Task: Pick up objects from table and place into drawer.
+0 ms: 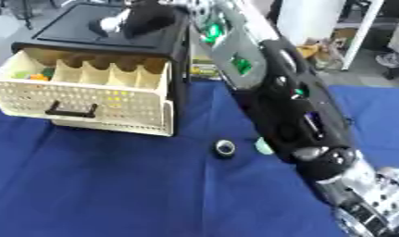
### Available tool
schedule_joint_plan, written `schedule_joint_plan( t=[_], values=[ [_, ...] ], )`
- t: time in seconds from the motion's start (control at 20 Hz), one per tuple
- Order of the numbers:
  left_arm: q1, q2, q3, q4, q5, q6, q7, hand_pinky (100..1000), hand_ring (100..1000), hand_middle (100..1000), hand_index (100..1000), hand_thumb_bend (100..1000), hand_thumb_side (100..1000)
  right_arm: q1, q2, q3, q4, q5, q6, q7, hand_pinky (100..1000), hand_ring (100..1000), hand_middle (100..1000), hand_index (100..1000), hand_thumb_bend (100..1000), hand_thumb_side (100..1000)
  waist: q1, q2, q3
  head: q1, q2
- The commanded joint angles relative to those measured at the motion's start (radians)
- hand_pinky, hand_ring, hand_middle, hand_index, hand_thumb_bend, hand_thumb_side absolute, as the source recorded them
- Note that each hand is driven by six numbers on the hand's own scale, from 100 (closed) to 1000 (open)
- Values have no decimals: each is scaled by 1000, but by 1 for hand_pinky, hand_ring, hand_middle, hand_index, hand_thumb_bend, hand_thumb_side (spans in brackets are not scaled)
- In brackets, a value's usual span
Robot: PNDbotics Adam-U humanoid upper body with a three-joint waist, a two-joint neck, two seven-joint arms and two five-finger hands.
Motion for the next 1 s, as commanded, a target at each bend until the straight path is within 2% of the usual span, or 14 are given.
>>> schedule_joint_plan(
  t=[0.05, 0.1, 0.15, 0.2, 0.25, 0.3, 0.4, 0.45, 0.5, 0.55, 0.6, 0.65, 1.0],
  values=[
    [-18, 62, -12, -12, -51, -49, -50, 100, 100, 100, 750, 100, 836, 13, -110, -38, -137, -86, 67, -81, 422, 579, 649, 831, 474, 797, 11, -22, -7, 22, 15],
    [-21, 73, -18, -12, -72, -70, -76, 100, 100, 100, 753, 100, 835, 31, -139, -46, -173, -119, 88, -112, 424, 579, 652, 831, 277, 863, 13, -23, -10, 27, 17],
    [-25, 87, -23, -12, -92, -91, -100, 100, 100, 100, 771, 100, 829, 51, -169, -55, -206, -150, 107, -147, 429, 580, 647, 830, 463, 827, 16, -24, -14, 33, 20],
    [-29, 100, -28, -12, -112, -112, -123, 100, 100, 100, 772, 100, 830, 71, -195, -64, -238, -182, 122, -185, 432, 581, 648, 830, 449, 831, 18, -25, -16, 37, 23],
    [-34, 117, -34, -12, -132, -134, -146, 100, 100, 100, 790, 100, 841, 95, -225, -75, -272, -210, 131, -229, 462, 597, 661, 833, 352, 869, 22, -27, -20, 43, 27],
    [-38, 132, -41, -12, -148, -155, -168, 100, 100, 107, 794, 100, 845, 119, -251, -85, -303, -236, 137, -272, 470, 601, 665, 835, 334, 884, 24, -28, -22, 47, 30],
    [-41, 163, -59, -12, -170, -195, -217, 100, 100, 212, 806, 100, 862, 169, -303, -102, -361, -278, 138, -357, 536, 639, 694, 843, 265, 957, 30, -29, -28, 55, 35],
    [-41, 179, -68, -12, -175, -212, -243, 100, 147, 287, 806, 100, 862, 196, -327, -109, -385, -296, 135, -394, 565, 654, 700, 842, 245, 962, 32, -29, -33, 58, 39],
    [-41, 193, -75, -12, -176, -226, -268, 100, 187, 311, 802, 100, 858, 222, -346, -115, -407, -315, 132, -427, 571, 658, 702, 843, 244, 964, 33, -30, -38, 60, 43],
    [-40, 208, -82, -12, -176, -238, -293, 100, 278, 359, 783, 100, 847, 248, -364, -121, -424, -331, 131, -455, 586, 668, 708, 848, 155, 985, 35, -30, -43, 62, 45],
    [-39, 224, -88, -12, -174, -248, -319, 100, 283, 362, 780, 100, 857, 273, -380, -127, -439, -343, 131, -479, 586, 668, 709, 849, 255, 986, 37, -31, -48, 64, 47],
    [-38, 243, -96, -12, -172, -256, -342, 100, 311, 384, 766, 100, 865, 296, -395, -132, -450, -354, 132, -498, 588, 669, 710, 850, 267, 984, 38, -31, -52, 65, 48],
    [-24, 351, -163, -12, -174, -295, -499, 100, 384, 435, 726, 100, 967, 421, -464, -172, -491, -383, 142, -603, 616, 681, 711, 850, 242, 1000, 44, -35, -58, 70, 48]
  ],
)
